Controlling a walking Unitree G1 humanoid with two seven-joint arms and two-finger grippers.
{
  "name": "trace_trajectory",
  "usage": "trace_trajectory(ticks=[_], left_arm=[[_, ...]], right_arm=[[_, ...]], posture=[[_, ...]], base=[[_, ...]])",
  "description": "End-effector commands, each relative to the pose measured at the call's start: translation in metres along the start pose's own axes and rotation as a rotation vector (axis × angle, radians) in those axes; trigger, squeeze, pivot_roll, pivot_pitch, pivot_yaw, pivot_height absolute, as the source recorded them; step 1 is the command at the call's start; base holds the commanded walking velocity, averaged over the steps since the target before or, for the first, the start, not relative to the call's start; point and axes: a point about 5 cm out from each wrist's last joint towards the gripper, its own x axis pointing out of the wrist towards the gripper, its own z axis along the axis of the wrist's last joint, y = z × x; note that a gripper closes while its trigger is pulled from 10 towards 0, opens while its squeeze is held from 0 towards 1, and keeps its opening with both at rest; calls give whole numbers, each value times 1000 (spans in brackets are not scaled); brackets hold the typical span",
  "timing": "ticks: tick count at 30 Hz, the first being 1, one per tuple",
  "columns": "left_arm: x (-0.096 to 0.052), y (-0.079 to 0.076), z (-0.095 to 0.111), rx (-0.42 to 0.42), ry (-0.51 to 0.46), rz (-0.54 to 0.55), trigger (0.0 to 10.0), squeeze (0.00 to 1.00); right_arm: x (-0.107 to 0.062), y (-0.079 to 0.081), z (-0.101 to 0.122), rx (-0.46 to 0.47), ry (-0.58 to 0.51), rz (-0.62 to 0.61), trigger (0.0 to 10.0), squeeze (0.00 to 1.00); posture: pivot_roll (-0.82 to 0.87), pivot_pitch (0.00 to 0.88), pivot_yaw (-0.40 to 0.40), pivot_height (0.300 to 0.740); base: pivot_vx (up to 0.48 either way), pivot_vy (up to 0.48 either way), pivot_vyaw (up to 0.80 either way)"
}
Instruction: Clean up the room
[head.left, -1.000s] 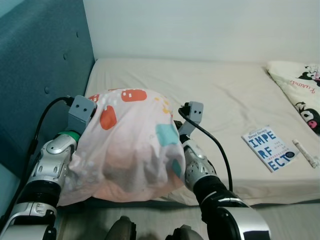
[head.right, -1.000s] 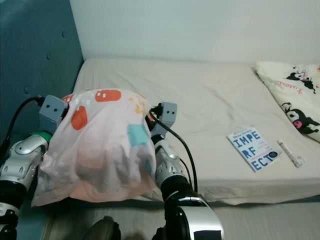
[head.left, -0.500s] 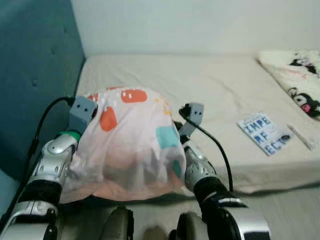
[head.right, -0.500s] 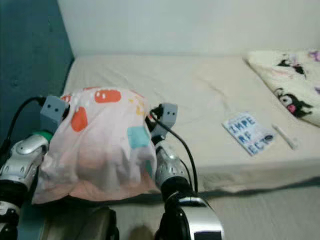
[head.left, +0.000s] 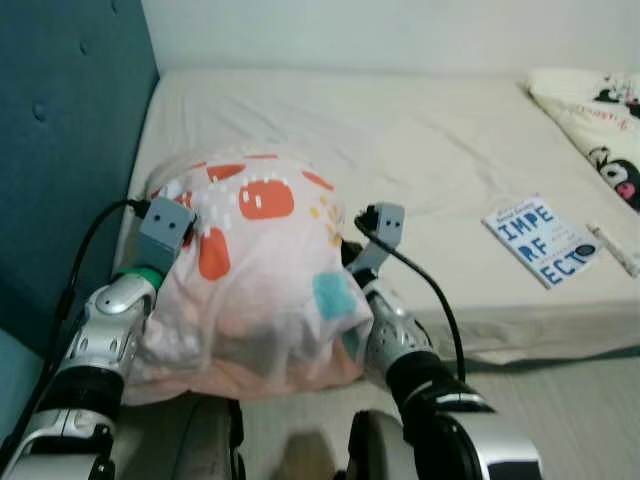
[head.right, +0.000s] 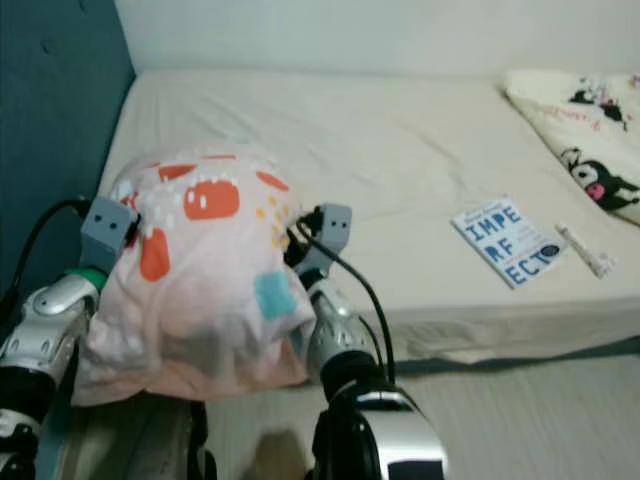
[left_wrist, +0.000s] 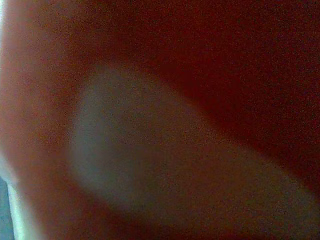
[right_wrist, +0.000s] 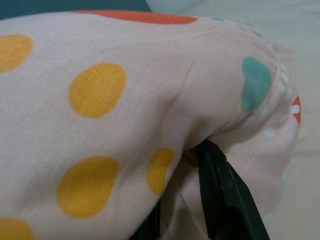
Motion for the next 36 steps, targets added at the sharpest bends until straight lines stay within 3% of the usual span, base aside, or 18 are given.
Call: trace_trajectory(ticks=[1, 11, 15, 18, 19, 23, 25, 27, 28, 29, 30, 31, 35, 36], left_arm=[[3, -11, 2, 22, -18, -50, 10000, 0], [14, -6, 13, 241, -31, -65, 10000, 0], [27, 6, 34, 436, -46, 42, 10000, 0], [30, 12, 42, 485, -53, 82, 10000, 0], [32, 19, 56, 545, -76, 126, 10000, 0], [34, 31, 79, 639, -125, 204, 10000, 0], [33, 52, 130, 774, -240, 345, 10000, 0], [33, 52, 130, 774, -240, 345, 10000, 0], [29, 62, 157, 835, -299, 429, 10000, 0], [29, 62, 157, 835, -299, 429, 10000, 0], [15, 81, 201, 918, -428, 620, 10000, 0], [7, 87, 215, 929, -483, 692, 10000, 0], [3, 88, 219, 925, -534, 731, 10000, 0], [11, 78, 195, 887, -506, 663, 10000, 0]], right_arm=[[6, 12, -3, 7, 19, 35, 10000, 0], [15, 15, 14, 37, -52, -4, 10000, 0], [29, 26, 32, 28, -89, -23, 10000, 0], [32, 30, 36, 22, -93, -21, 10000, 0], [37, 36, 43, 16, -110, -12, 10000, 0], [43, 45, 56, 1, -152, 5, 10000, 0], [52, 57, 89, 34, -264, 26, 10000, 0], [52, 57, 89, 34, -264, 26, 10000, 0], [55, 61, 105, 55, -319, 37, 10000, 0], [55, 61, 105, 55, -319, 37, 10000, 0], [56, 65, 125, 93, -405, 55, 10000, 0], [56, 66, 130, 103, -430, 62, 10000, 0], [54, 63, 130, 102, -445, 52, 10000, 0], [53, 57, 117, 84, -398, 18, 10000, 0]], posture=[[162, 115, -6, 602], [157, 147, 0, 602], [150, 169, 1, 602], [152, 174, 1, 602], [155, 178, 2, 602], [160, 181, 3, 602], [167, 179, 2, 602], [167, 179, 2, 602], [170, 172, 0, 602], [170, 172, 0, 602], [181, 166, -2, 602], [181, 166, -2, 602], [181, 166, -2, 602], [188, 175, 2, 602]], base=[[0, 0, 0], [0, 0, 0], [0, 0, 0], [0, 0, 0], [0, 0, 0], [0, 0, 0], [0, 0, 0], [0, 0, 0], [0, 0, 0], [0, 0, 0], [0, 0, 0], [0, 0, 0], [0, 0, 0], [0, 0, 0]])
